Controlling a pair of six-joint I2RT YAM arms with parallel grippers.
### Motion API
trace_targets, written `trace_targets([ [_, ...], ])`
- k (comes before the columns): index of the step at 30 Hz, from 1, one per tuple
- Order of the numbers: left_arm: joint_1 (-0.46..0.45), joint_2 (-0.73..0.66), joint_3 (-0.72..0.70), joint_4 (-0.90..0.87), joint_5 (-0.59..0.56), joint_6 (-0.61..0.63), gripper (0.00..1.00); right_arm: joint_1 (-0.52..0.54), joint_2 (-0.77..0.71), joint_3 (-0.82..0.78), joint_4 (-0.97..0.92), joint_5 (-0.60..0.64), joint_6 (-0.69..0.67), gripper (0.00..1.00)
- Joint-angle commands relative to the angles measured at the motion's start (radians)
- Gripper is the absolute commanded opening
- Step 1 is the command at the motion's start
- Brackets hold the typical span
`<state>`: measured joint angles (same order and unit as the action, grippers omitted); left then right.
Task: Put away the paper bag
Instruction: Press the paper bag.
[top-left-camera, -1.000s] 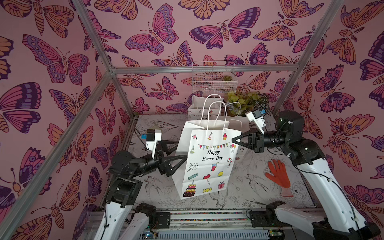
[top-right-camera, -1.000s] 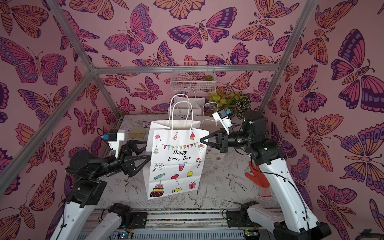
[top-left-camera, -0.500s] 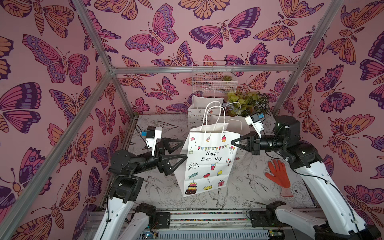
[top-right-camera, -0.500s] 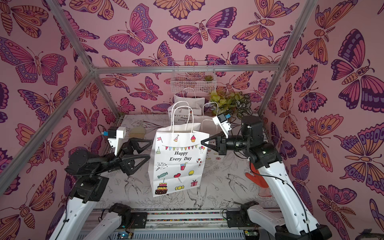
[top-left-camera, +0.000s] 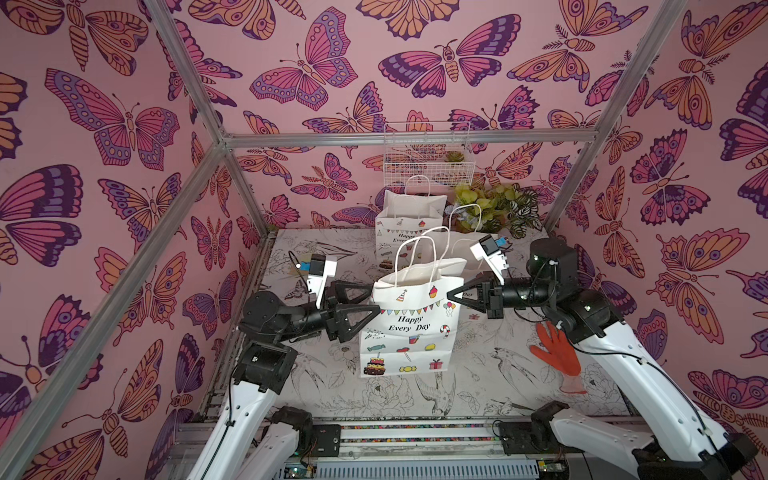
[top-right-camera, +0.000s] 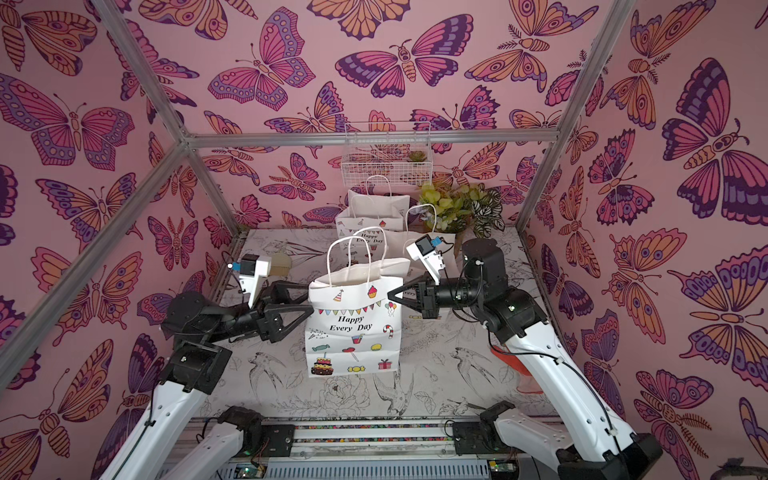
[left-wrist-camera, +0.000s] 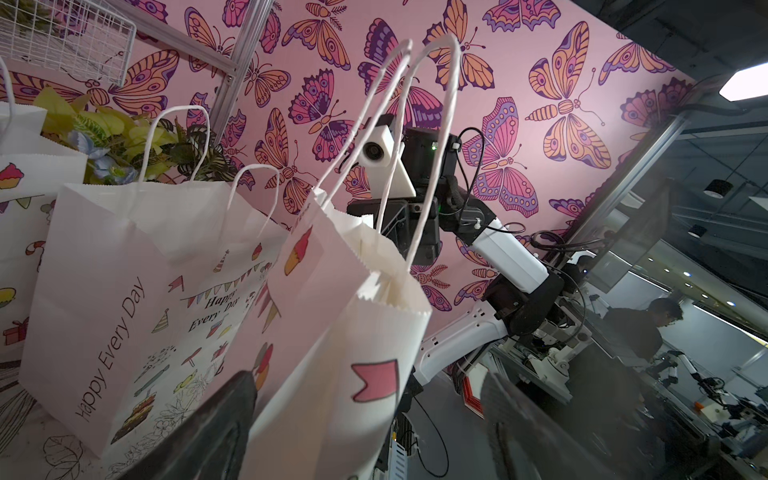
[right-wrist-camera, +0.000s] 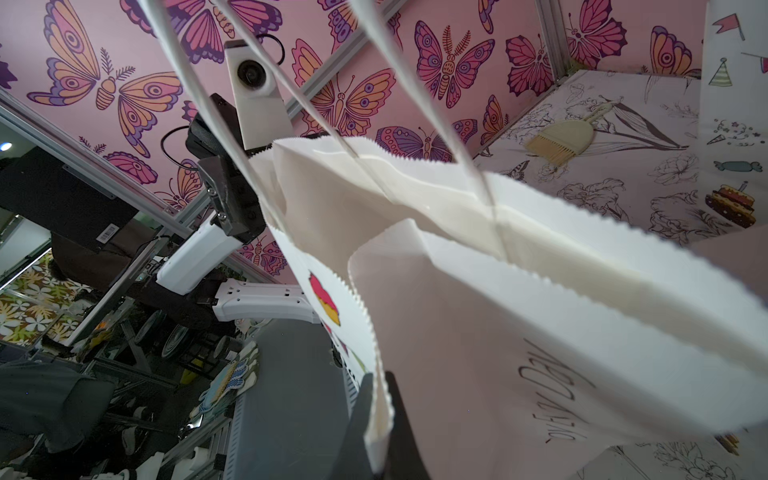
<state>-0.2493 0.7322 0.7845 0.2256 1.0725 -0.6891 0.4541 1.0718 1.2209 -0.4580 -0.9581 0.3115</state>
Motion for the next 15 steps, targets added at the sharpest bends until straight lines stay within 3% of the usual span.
trace_targets([
  [1,-0.004,-0.027,-0.011,-0.051,-0.008,0.068,0.89,0.007,-0.027,0.026,-0.022,0.025,-0.042,0.00],
  [8,-0.004,-0.057,-0.006,-0.101,-0.031,0.128,1.00,0.006,-0.071,0.031,-0.059,0.002,-0.049,0.00],
  [15,-0.004,-0.120,-0.039,0.000,-0.028,0.097,1.00,0.006,-0.108,0.069,-0.050,-0.092,-0.005,0.00],
])
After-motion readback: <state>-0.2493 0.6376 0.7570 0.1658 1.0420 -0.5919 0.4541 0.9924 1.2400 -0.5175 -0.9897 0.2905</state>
